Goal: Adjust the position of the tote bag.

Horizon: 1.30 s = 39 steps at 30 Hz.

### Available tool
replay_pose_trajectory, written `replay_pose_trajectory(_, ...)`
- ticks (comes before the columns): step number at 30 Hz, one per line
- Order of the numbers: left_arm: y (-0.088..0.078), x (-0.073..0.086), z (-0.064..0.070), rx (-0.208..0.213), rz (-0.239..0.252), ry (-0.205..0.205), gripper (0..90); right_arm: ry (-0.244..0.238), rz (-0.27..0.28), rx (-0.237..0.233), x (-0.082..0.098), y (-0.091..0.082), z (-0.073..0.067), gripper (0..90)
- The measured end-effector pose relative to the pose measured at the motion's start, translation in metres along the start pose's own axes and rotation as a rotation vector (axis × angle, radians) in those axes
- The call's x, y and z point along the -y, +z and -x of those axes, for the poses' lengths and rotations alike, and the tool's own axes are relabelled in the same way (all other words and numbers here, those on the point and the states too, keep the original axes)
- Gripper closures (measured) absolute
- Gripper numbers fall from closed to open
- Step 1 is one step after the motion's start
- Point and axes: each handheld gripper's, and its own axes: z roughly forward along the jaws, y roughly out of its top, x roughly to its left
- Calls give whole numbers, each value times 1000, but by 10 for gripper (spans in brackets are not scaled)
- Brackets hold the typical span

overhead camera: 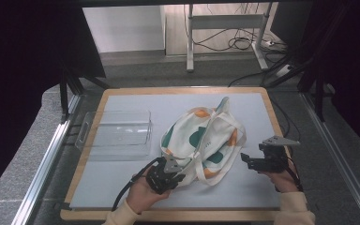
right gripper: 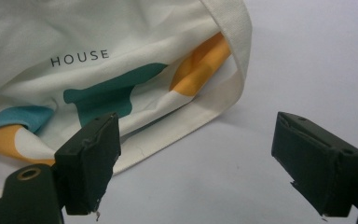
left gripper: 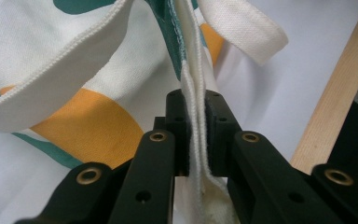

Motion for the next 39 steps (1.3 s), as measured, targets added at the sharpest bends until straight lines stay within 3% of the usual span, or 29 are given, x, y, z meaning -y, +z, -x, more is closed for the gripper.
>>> replay_pose_trajectory(15,0,3,-5,28,16,-24,832,23,52,-14,-3,-6,0,157)
replay_pose_trajectory(26,1,4,-6,35,18,-29,832,30,55,-12,-7,-8,-3,187)
replay_pose_trajectory(31,2,4,-6,41,23,-34,833,31,57,-30,-16,-11,-6,198)
replay_pose_trajectory(39,2,4,-5,37,22,-28,833,28,42,-37,-40,-1,-13,195)
